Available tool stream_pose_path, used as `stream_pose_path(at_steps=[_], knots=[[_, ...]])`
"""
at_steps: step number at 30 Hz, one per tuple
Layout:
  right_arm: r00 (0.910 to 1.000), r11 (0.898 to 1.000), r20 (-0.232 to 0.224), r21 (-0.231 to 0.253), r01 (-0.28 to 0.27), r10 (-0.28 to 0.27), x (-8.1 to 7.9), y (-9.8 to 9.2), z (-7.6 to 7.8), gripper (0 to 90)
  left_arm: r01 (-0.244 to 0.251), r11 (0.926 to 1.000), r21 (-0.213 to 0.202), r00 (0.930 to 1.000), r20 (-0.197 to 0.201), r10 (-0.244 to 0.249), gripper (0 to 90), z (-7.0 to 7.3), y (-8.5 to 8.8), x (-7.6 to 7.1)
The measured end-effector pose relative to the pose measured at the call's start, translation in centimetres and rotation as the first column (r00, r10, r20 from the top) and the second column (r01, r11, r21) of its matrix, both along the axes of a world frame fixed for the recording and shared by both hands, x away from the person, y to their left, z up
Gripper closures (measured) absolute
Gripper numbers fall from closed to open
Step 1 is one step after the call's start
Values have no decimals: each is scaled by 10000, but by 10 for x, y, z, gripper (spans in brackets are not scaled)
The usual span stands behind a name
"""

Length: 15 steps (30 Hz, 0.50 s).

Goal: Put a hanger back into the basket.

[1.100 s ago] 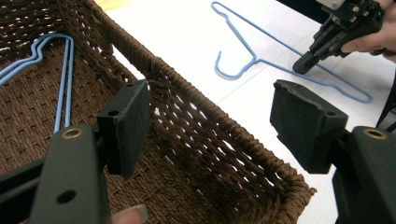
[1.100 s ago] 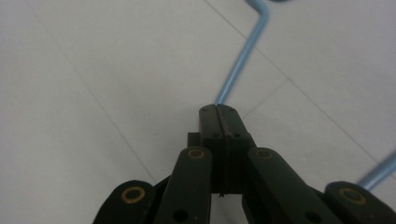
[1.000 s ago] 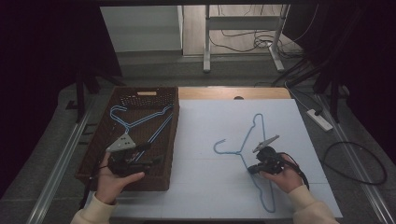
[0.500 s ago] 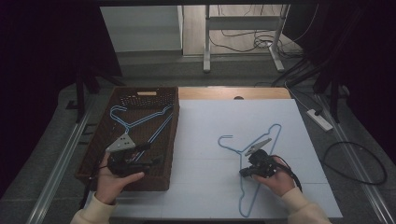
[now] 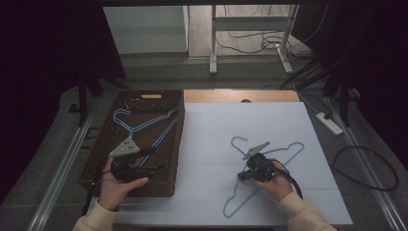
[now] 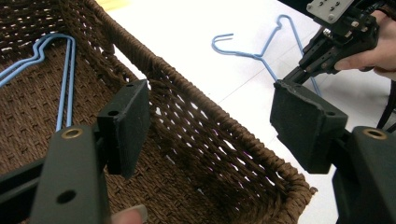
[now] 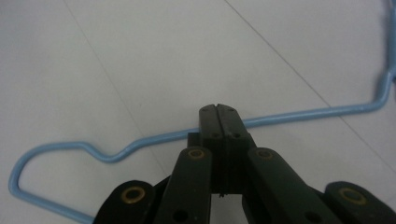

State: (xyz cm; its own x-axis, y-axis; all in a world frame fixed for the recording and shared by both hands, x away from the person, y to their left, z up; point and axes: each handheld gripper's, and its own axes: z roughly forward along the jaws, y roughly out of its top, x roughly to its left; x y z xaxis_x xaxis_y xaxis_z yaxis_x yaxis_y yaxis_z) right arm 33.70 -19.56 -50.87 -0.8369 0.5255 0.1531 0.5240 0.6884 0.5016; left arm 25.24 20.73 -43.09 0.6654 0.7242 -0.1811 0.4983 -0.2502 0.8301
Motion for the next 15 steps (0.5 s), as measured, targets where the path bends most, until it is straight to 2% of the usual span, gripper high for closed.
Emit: stream_pose_path(at_steps=[7, 15], knots=[[9998, 10000, 178, 8, 72, -72, 3, 11, -1, 900, 20, 10000, 18, 10000, -9, -20, 293, 0, 0, 0], [9998, 9999, 182, 121, 82, -85, 4, 11, -2, 900, 0, 10000, 19, 10000, 3, 0, 293, 0, 0, 0]])
